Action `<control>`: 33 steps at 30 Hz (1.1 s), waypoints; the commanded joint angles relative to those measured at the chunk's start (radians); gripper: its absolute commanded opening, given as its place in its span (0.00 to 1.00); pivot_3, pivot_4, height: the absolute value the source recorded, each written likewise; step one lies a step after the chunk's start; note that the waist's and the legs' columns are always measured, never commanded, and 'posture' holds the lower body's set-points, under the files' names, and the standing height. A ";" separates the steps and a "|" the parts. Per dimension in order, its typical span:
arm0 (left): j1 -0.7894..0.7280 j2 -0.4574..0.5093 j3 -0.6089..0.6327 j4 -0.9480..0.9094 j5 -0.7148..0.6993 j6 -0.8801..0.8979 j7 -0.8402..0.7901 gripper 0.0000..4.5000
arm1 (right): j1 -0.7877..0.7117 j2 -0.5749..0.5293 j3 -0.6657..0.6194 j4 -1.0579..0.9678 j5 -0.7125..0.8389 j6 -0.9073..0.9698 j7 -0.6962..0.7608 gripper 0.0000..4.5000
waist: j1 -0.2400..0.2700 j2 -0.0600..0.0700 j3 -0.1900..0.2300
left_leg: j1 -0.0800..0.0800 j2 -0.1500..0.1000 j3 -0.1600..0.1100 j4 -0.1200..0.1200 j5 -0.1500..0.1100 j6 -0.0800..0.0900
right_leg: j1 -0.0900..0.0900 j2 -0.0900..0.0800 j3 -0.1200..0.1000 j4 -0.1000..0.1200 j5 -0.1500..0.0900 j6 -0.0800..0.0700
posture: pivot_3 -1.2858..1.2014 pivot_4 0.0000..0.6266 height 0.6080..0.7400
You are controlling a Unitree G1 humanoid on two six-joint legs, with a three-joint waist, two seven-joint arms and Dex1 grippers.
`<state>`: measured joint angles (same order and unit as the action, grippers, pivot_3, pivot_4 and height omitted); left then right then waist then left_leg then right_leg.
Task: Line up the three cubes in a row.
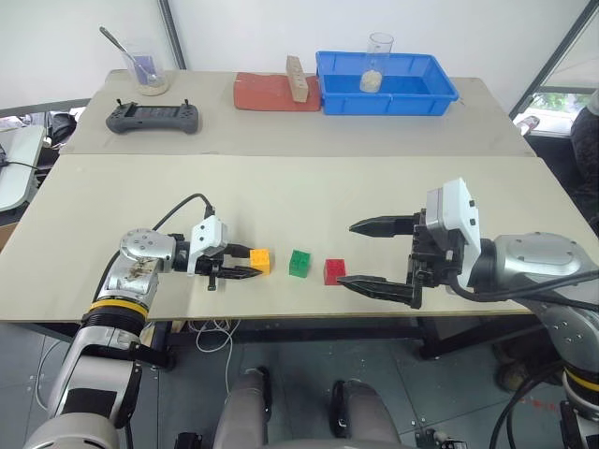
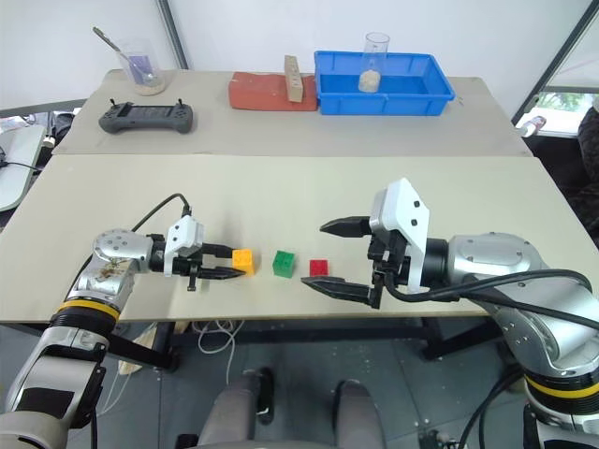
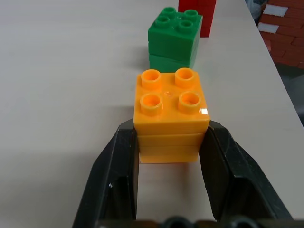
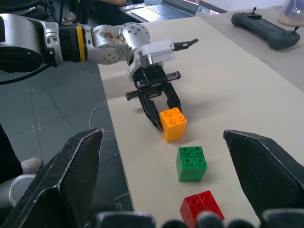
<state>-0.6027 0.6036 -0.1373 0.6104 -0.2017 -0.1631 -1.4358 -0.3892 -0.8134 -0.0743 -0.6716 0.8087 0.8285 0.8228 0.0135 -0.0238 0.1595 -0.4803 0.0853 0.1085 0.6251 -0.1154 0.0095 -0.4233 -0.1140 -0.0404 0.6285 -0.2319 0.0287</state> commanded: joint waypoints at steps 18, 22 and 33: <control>-0.114 -0.016 0.017 0.215 0.058 -0.107 -0.036 0.99 | -0.104 0.002 0.012 0.017 0.024 0.011 -0.024 1.00 | -0.001 0.000 0.000 | 0.000 0.000 0.000 0.000 0.000 0.000 | 0.000 0.000 0.000 0.001 0.000 0.000 | 0.52 0.24 1.00; -0.046 0.066 0.070 0.025 -0.009 0.018 -0.044 0.99 | -0.067 -0.015 -0.007 0.025 0.010 -0.003 -0.011 1.00 | -0.003 0.000 0.000 | 0.000 0.000 0.000 0.001 0.000 0.000 | 0.000 0.000 0.000 0.001 0.000 0.000 | 0.52 0.24 1.00; 0.137 0.307 0.250 -0.576 -0.098 0.433 0.156 0.99 | 0.112 -0.100 -0.035 0.274 -0.227 -0.281 0.148 1.00 | 0.002 0.000 0.001 | 0.002 0.000 0.001 0.000 0.000 -0.001 | -0.002 -0.001 0.000 0.000 -0.004 0.007 | 0.52 0.24 1.00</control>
<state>-0.4682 0.9009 0.0877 0.0693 -0.2823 0.2509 -1.3069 -0.2796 -0.8971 -0.0702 -0.4140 0.6039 0.6021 0.9466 0.0156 -0.0237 0.1600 -0.4778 0.0856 0.1093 0.6249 -0.1159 0.0088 -0.4250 -0.1151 -0.0408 0.6280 -0.2362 0.0358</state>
